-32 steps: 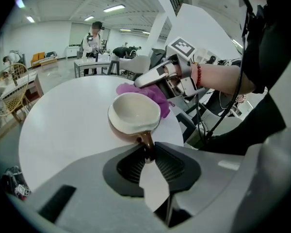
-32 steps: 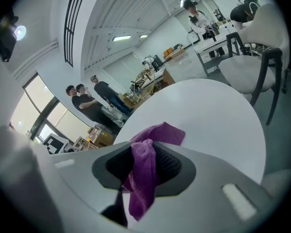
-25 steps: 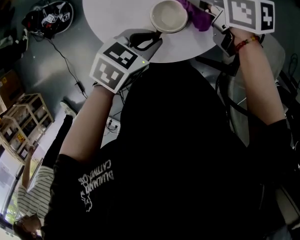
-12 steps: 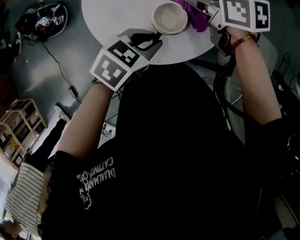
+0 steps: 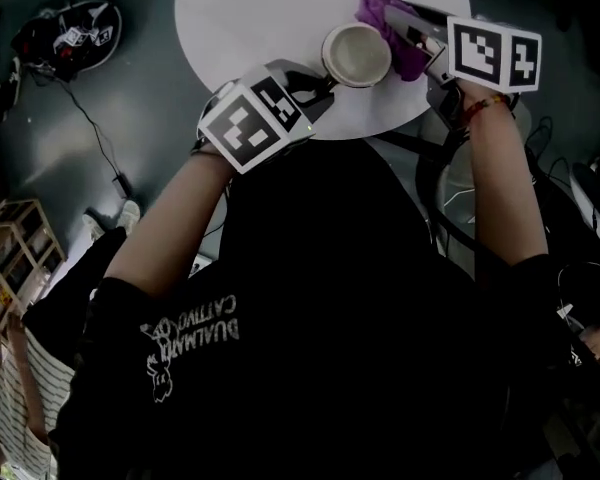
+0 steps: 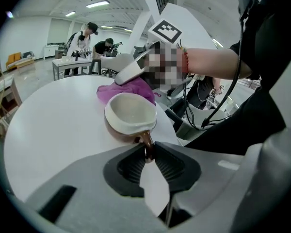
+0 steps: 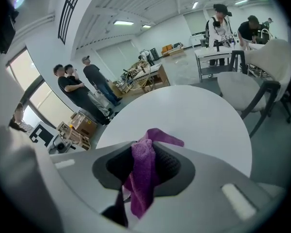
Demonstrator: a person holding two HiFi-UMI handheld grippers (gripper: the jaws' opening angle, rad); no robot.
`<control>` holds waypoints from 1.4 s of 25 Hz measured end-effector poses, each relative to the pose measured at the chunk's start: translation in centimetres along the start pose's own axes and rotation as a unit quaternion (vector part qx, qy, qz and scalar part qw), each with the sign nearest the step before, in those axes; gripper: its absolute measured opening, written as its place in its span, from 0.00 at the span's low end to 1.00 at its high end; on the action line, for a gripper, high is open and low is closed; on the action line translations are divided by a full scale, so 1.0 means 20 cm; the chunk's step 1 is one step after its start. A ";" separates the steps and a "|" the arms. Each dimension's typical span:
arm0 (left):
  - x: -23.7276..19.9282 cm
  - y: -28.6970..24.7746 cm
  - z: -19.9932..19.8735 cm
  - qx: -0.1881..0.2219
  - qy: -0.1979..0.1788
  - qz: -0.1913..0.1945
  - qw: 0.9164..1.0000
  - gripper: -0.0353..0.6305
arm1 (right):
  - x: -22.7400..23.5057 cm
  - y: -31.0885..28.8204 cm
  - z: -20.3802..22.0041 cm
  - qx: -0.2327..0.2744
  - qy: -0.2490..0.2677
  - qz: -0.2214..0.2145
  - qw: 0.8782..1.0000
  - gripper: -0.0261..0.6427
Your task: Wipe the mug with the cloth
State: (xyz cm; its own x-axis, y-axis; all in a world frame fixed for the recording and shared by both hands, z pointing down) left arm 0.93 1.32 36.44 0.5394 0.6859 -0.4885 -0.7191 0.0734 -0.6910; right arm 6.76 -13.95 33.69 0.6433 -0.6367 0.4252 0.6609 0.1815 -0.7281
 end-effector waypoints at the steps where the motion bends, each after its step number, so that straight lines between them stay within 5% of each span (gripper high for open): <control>1: 0.00 0.00 0.00 0.000 -0.002 0.003 1.000 0.15 | 0.00 0.00 0.00 -0.003 0.003 0.005 1.000 0.20; 15: -0.02 0.00 0.01 0.020 -0.011 0.050 0.999 0.15 | -0.09 -0.08 -0.04 -0.024 0.035 0.053 0.998 0.19; 35: -0.02 0.01 -0.03 0.025 -0.021 0.079 0.996 0.15 | -0.22 -0.14 -0.10 -0.049 0.066 0.065 0.994 0.19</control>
State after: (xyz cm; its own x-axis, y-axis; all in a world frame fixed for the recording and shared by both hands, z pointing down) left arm 0.89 0.74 36.24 0.4007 0.7209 -0.5654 -0.8147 -0.0019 -0.5798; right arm 1.33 -13.15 32.88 0.6603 -0.7066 0.2544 0.5302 0.1987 -0.8242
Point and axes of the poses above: the fingertips, and each gripper's own axes: y backward along the fingers, x to its right, z out of its underside, the point moved 2 cm from there along y, backward along the fingers, and after that the axes turned 6 degrees about y, right-handed, at the moved point
